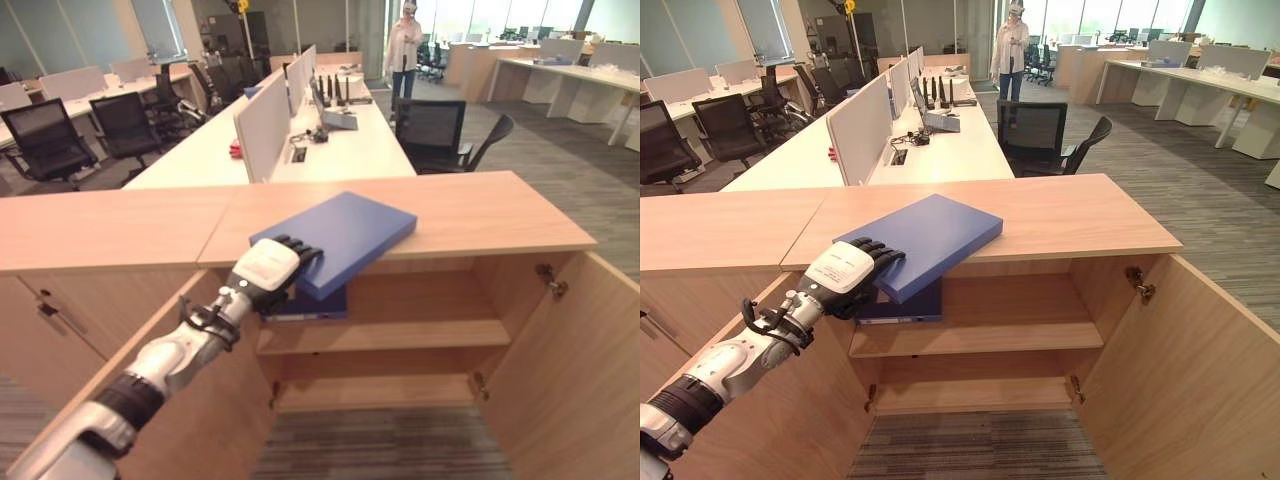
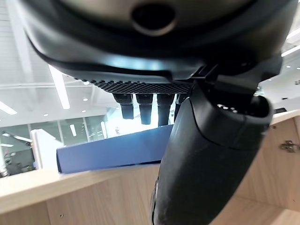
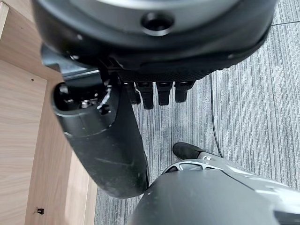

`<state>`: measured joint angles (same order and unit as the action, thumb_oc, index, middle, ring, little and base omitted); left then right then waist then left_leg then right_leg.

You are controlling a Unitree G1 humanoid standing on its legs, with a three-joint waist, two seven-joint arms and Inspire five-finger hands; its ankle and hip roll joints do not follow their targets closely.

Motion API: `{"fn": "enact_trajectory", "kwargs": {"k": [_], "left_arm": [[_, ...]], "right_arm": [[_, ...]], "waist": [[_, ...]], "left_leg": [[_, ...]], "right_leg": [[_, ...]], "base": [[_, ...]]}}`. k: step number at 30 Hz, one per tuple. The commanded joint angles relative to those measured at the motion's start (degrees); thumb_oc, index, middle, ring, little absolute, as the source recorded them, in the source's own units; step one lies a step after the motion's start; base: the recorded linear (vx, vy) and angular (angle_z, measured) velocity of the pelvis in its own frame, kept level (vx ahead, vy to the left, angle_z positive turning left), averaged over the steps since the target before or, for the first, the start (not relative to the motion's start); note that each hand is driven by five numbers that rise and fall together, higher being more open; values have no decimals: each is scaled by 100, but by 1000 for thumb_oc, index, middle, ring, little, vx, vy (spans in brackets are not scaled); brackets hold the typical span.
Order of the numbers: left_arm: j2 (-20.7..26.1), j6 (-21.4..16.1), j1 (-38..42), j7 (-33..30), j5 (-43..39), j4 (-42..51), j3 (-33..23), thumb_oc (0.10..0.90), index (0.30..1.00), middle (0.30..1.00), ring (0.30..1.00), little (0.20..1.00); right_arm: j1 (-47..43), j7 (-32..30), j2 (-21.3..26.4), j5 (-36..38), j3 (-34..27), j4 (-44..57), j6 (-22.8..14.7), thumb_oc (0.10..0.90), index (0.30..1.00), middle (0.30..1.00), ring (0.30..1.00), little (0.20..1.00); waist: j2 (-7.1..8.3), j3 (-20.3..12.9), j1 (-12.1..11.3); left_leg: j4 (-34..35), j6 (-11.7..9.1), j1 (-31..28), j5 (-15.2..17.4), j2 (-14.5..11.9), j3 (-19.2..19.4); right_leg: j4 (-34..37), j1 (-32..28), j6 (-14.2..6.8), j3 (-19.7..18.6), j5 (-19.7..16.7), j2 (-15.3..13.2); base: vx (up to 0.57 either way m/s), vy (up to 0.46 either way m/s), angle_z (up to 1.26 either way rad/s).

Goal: Put the empty folder in the office cabinet

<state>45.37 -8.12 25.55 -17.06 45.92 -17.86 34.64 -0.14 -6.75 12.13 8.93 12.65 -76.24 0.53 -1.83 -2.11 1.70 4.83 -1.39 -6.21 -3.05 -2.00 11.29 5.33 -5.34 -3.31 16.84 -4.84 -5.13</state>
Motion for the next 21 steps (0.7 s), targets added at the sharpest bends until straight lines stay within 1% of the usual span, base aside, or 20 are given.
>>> {"fn": "enact_trajectory", "kwargs": {"k": [1, 8, 9, 10, 11, 17, 21], "left_arm": [[-25, 141, 1189, -243, 123, -357, -123, 800, 900, 900, 900, 900], [-218, 172, 1183, -241, 163, -605, 2, 800, 900, 900, 900, 900], [-244, 187, 1178, -242, 164, -657, 10, 596, 594, 594, 594, 594], [-267, 215, 1161, -243, 172, -731, 10, 596, 594, 594, 594, 594], [-356, 275, 1124, -257, 174, -927, 1, 400, 300, 300, 300, 300], [-532, 410, 983, -272, 175, -1531, -27, 400, 300, 300, 300, 300], [-584, 454, 916, -289, 109, -1680, -126, 400, 300, 300, 300, 300]], "right_arm": [[-163, -101, 92, -248, 278, -265, -5, 800, 900, 900, 900, 900], [-175, -138, 92, -233, 281, -271, -20, 800, 900, 900, 900, 900], [-182, -141, 94, -232, 278, -271, -23, 800, 900, 900, 900, 900], [-183, -147, 90, -234, 278, -270, -23, 800, 900, 900, 900, 900], [-188, -153, 88, -247, 285, -269, -14, 800, 900, 900, 900, 900], [-154, -155, 95, -261, 263, -260, -15, 800, 900, 900, 900, 900], [-110, -167, 101, -257, 232, -266, -15, 800, 900, 900, 900, 900]], "waist": [[311, -4, 116], [310, -9, 140], [312, -8, 144], [314, -8, 147], [321, -10, 152], [327, -2, 184], [328, -4, 198]], "left_leg": [[17, -89, -242, 530, 118, -179], [17, -85, -250, 533, 118, -154], [17, -85, -253, 534, 120, -151], [17, -82, -255, 537, 120, -150], [17, -79, -259, 540, 123, -147], [17, -74, -281, 543, 136, -106], [17, -71, -292, 548, 136, -90]], "right_leg": [[-33, -55, -418, -86, 88, -150], [-33, -59, -417, -98, 89, -144], [-33, -57, -417, -102, 87, -145], [-33, -55, -415, -105, 88, -145], [-33, -55, -413, -112, 86, -144], [-33, -57, -410, -128, 79, -142], [-33, -62, -408, -141, 78, -145]], "base": [[4, -9, -5], [2, -4, -2], [0, 0, 0], [0, 0, 0], [0, 0, 0], [1, -3, -3], [-2, -4, -8]]}}
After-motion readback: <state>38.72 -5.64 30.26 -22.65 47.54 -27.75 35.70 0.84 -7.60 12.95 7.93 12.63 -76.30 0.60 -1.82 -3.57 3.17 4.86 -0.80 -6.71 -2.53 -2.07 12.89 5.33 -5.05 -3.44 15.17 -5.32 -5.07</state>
